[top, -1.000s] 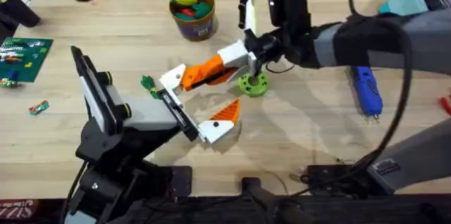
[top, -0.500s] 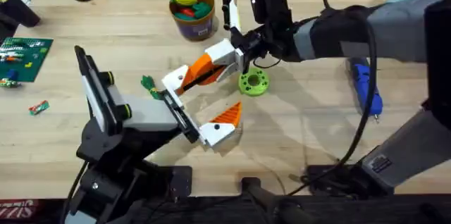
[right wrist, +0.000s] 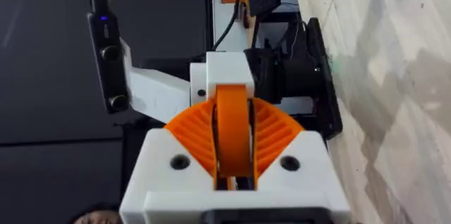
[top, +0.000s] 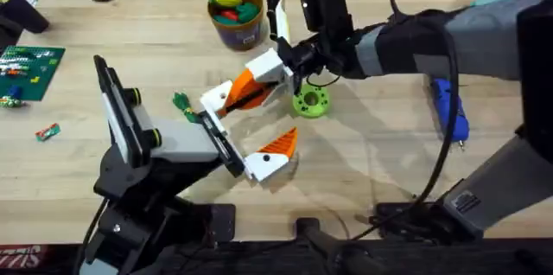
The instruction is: Pick up the gripper from the table and insert it into the empty holder that is missing its gripper. Then pick up a screw, insert it into the mounting hole, and use the screwdriver to tighten it. Finally, clean up the table by picking up the vegetable and placing it into the bucket.
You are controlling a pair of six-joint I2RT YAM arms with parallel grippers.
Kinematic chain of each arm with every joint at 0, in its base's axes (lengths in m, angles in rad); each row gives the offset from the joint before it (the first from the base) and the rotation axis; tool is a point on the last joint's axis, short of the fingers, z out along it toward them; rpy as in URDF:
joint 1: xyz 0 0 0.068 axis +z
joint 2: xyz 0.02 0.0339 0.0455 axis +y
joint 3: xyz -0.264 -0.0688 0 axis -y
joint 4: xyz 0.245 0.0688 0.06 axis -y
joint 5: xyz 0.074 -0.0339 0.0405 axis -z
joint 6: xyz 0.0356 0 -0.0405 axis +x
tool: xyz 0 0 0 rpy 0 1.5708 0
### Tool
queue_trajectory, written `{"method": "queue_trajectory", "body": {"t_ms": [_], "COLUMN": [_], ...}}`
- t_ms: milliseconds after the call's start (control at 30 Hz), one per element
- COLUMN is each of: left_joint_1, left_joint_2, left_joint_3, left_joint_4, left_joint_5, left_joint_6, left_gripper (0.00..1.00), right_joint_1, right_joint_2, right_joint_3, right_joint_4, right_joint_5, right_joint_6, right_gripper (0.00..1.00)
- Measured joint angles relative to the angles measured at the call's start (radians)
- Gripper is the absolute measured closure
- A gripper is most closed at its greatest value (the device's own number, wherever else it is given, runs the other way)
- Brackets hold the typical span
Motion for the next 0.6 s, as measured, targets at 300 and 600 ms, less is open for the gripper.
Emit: {"method": "queue_trajectory", "body": {"t_ms": [300,600], "left_joint_1": [-0.018,-0.018], "left_joint_2": [0.000,0.000], "left_joint_3": [0.000,0.000], "left_joint_4": [-0.003,-0.003], "left_joint_5": [0.099,0.112], "left_joint_6": [0.004,0.004], "left_gripper": [0.014,0.014], "right_joint_1": [0.005,-0.073], "right_joint_2": [0.006,0.007], "right_joint_3": [0.003,0.003], "right_joint_4": [0.103,0.102], "right_joint_5": [0.005,0.043], "right_joint_6": [0.024,0.025], "right_gripper": [0.118,0.012]}}
